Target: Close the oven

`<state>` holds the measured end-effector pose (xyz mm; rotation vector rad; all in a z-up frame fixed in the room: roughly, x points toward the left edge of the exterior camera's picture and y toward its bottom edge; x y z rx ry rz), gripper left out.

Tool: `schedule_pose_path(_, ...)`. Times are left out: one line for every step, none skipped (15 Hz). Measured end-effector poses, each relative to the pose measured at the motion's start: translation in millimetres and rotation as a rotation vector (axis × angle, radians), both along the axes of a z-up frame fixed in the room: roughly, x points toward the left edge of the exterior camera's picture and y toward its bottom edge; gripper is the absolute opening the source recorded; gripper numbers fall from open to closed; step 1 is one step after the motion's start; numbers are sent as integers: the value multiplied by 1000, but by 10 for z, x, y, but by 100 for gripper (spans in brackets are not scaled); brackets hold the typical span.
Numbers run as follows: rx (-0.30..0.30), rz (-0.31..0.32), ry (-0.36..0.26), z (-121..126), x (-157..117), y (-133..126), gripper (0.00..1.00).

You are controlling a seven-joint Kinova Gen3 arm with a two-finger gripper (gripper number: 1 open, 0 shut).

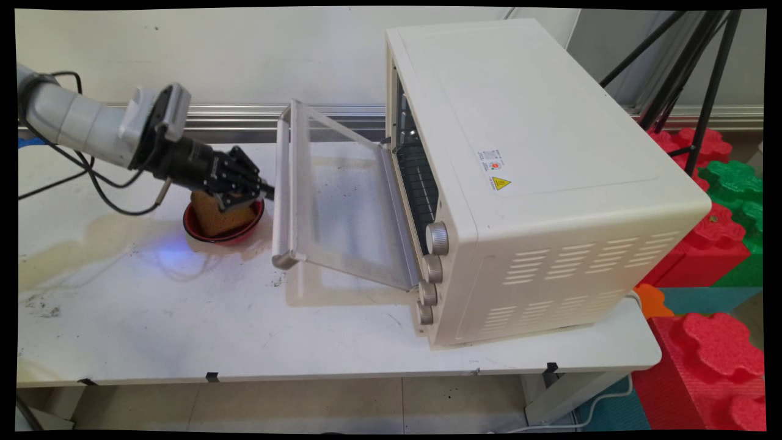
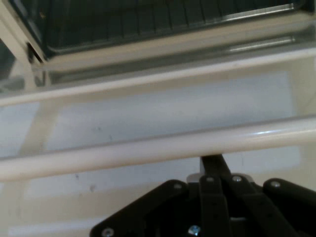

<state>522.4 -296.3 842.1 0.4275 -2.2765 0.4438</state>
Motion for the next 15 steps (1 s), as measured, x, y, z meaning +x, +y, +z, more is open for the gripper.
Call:
schedule_pose_path(-10,3,19,72,-3,-13,0)
schedule_pose_path(-18,6,32,124,-7,-25,0)
schedule_pose_path(-24,8,43,164,-13,-37,0)
schedule_pose_path(-34,12,60,225,-27,-59,0)
schedule_pose_path(-41,13,71,266,-42,-77,0)
schedule_pose_path(-51,17,87,323,-62,-103,0)
schedule_pose_path(-57,19,98,359,-82,-127,0)
schedule_pose_path(-67,22,114,411,-113,-159,0)
schedule_pose_path(-73,24,125,443,-137,-183,0)
schedule_pose_path(-81,27,142,490,-177,-220,0)
schedule_pose_path(-91,30,161,541,-229,-266,0)
schedule_pose_path(-100,31,180,588,-286,-315,0)
schedule_pose_path(-108,33,195,627,-331,-352,0)
schedule_pose_path(-113,34,204,651,-357,-373,0)
schedule_pose_path(-120,36,216,682,-395,-405,0)
